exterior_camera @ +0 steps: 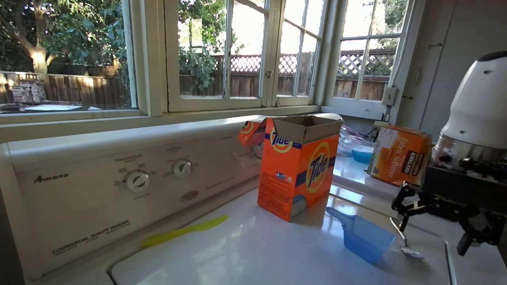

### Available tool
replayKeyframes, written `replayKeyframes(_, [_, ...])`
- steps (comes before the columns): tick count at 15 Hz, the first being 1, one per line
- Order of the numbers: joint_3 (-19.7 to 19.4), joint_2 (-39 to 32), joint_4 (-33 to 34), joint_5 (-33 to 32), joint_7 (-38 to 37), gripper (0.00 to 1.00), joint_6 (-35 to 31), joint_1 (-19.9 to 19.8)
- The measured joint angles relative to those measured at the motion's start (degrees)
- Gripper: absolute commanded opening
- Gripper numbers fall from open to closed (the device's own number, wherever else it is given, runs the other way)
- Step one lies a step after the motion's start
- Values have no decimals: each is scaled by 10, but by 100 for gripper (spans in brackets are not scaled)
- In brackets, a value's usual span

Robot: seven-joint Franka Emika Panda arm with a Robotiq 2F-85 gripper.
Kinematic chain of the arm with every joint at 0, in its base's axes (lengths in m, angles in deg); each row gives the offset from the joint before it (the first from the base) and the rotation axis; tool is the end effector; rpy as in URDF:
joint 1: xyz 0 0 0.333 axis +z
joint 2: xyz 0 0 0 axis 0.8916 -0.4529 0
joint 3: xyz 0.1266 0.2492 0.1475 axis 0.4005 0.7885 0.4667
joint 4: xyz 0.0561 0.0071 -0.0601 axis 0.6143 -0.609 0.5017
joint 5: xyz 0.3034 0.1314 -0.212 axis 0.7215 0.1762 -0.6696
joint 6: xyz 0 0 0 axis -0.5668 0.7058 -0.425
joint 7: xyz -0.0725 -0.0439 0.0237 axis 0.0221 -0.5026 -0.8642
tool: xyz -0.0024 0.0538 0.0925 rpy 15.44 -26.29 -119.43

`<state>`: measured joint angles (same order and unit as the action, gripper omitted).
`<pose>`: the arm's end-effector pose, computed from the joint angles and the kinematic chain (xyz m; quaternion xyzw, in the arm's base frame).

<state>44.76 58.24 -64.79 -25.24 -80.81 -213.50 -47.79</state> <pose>0.3986 0.2018 0.2375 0.8226 -0.5647 0.0654 0.0084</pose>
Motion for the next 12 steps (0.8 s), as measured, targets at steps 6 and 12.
replayKeyframes(6, [-1, -4, 13, 0, 1, 100, 0, 0])
replayKeyframes(12, [-1, -20, 29, 0, 5, 95, 0, 0])
